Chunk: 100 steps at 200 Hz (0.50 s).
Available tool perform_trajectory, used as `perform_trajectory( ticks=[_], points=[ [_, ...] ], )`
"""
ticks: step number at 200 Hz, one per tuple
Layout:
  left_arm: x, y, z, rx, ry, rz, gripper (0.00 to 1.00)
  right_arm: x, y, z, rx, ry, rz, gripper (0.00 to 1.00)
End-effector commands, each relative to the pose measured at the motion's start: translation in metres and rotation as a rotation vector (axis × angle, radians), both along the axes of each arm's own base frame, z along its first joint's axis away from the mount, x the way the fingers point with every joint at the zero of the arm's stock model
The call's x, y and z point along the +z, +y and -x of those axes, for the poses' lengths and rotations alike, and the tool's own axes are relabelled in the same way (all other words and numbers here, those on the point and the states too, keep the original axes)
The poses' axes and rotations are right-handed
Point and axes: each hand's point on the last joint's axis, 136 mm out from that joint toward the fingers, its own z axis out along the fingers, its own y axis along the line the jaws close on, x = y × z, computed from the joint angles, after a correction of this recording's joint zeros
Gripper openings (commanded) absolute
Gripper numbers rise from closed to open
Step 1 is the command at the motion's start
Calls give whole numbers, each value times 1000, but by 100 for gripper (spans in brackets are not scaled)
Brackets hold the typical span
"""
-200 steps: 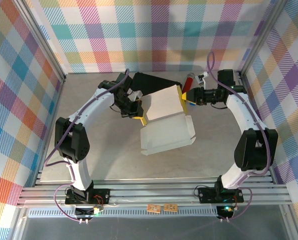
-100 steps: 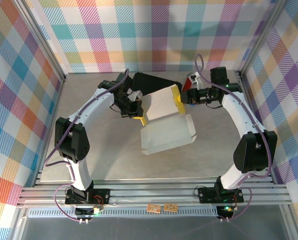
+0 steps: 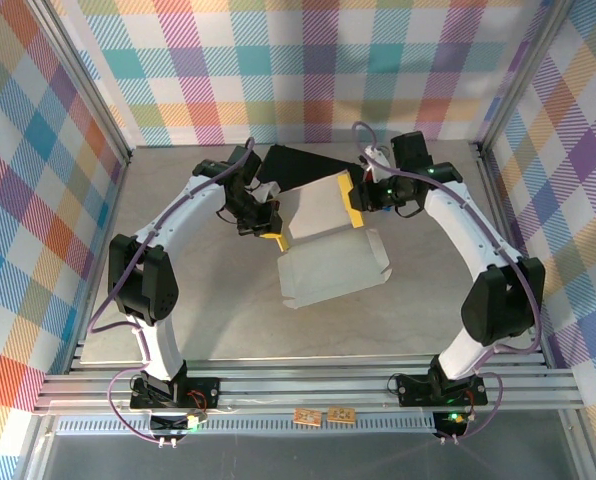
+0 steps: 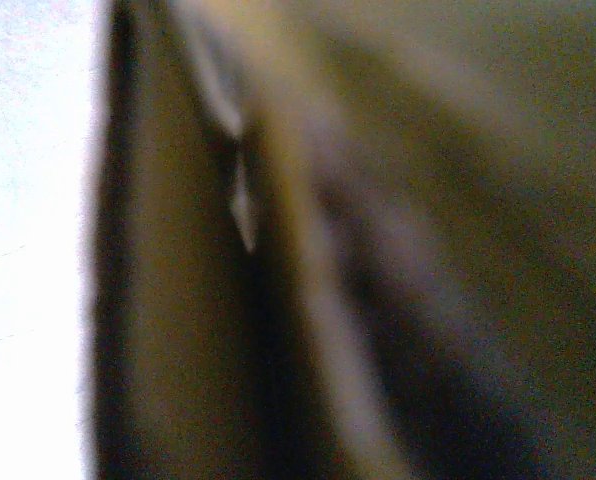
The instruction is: Fold the paper box
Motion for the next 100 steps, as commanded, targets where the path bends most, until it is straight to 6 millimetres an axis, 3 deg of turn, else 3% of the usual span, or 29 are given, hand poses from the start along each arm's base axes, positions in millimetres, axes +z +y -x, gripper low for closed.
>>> perform_trajectory(
  ticks=[1,71,100],
  points=[
    [25,-11,-4,-29,-58,73,0,-8,3,-2,-16,-10,101,27],
    [25,-11,-5,-25,-56,71,0,-21,15,-10,-67,-57,288,0],
    [25,-11,-5,-26,-57,69,0,-22,14,-15,-90,-55,312,0]
  ],
)
